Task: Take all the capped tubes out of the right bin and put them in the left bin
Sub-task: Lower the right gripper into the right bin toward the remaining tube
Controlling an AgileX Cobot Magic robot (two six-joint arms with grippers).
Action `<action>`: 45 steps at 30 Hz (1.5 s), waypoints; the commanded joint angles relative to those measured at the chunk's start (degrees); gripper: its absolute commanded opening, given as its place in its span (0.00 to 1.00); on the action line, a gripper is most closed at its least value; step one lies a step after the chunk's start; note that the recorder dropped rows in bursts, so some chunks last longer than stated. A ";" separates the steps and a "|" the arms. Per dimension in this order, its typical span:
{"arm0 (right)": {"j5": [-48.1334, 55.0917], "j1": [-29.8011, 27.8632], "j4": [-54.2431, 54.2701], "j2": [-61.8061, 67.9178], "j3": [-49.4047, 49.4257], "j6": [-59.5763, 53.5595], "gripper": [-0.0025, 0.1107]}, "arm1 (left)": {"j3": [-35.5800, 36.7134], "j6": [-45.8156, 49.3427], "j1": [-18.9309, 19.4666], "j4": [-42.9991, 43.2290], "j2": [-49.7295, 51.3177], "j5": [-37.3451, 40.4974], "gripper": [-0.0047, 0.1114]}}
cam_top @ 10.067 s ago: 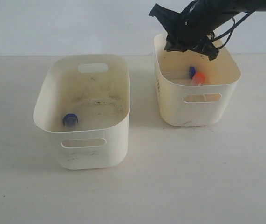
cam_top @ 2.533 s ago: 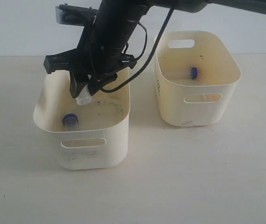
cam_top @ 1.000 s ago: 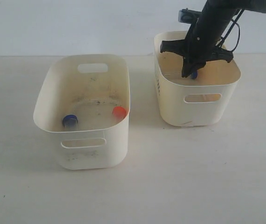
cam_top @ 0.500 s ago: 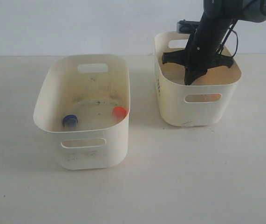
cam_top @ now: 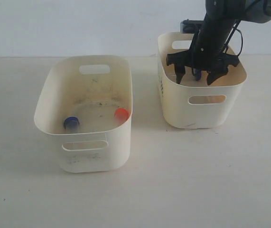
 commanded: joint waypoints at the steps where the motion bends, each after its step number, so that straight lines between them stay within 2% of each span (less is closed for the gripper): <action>1: -0.10 -0.59 -3.02 -0.12 -0.21 0.35 0.71 | 0.15 -0.12 -0.23 -0.50 -0.22 0.03 0.08; 24: 1.33 -0.59 -6.28 0.40 -0.21 4.68 0.71 | 0.15 -0.12 -0.23 -0.50 -0.22 0.03 0.08; 32: 4.81 -0.47 -6.66 3.63 -0.21 5.45 0.71 | 0.15 -0.12 -0.23 -0.50 -0.22 0.03 0.08; 45: 7.80 -0.47 -19.15 3.63 -0.21 10.18 0.71 | 0.15 -0.12 -0.23 -0.50 -0.22 0.03 0.08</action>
